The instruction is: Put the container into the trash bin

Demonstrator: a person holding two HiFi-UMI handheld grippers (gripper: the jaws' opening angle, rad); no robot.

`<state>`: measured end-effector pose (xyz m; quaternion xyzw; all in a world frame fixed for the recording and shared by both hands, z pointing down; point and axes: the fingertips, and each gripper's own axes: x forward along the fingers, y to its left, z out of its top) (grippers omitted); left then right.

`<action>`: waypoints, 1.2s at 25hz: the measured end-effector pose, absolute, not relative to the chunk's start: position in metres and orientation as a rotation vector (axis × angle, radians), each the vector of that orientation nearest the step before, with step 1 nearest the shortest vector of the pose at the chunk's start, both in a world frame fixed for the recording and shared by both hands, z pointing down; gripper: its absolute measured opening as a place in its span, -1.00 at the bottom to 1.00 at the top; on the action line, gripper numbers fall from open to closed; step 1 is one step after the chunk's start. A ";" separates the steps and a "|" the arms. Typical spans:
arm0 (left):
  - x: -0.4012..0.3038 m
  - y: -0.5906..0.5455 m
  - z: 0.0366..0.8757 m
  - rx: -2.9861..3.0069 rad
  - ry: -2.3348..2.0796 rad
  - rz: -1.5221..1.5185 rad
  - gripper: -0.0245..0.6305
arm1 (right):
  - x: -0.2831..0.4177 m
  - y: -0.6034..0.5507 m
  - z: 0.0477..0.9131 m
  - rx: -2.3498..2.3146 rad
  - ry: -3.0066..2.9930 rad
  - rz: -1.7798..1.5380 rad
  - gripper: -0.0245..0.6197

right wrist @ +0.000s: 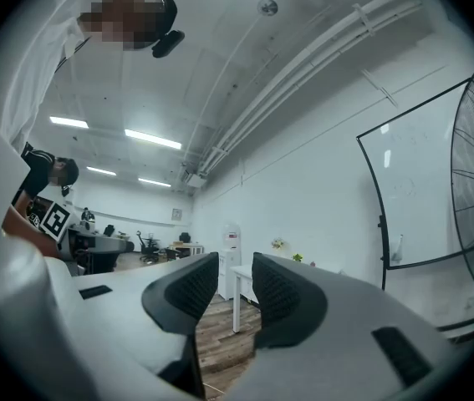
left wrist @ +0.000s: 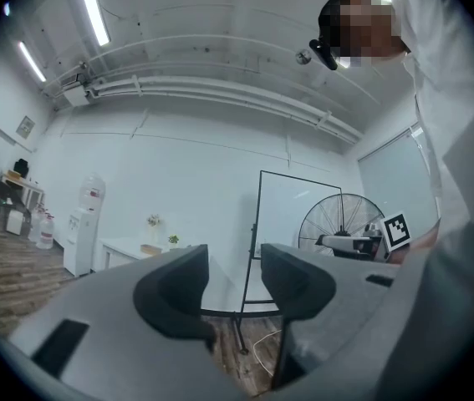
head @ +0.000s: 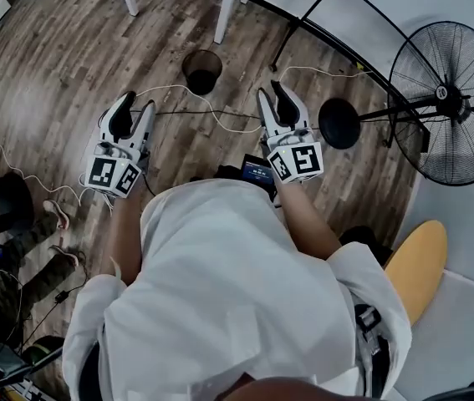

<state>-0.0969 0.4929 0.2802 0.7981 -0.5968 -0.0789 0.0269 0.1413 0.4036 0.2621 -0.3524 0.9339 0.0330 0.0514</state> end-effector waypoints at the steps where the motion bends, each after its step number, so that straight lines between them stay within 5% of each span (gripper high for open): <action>1: -0.100 0.491 0.281 2.464 -1.838 -0.244 -0.33 | 0.139 0.403 0.261 -1.072 2.842 0.102 -0.47; 16: -0.150 0.410 0.291 2.416 -1.890 -0.197 -0.33 | 0.088 0.305 0.265 -1.013 2.845 0.136 -0.55; 30: -0.218 0.213 0.279 2.317 -1.901 -0.178 -0.33 | 0.024 0.110 0.267 -0.917 2.860 0.010 -0.56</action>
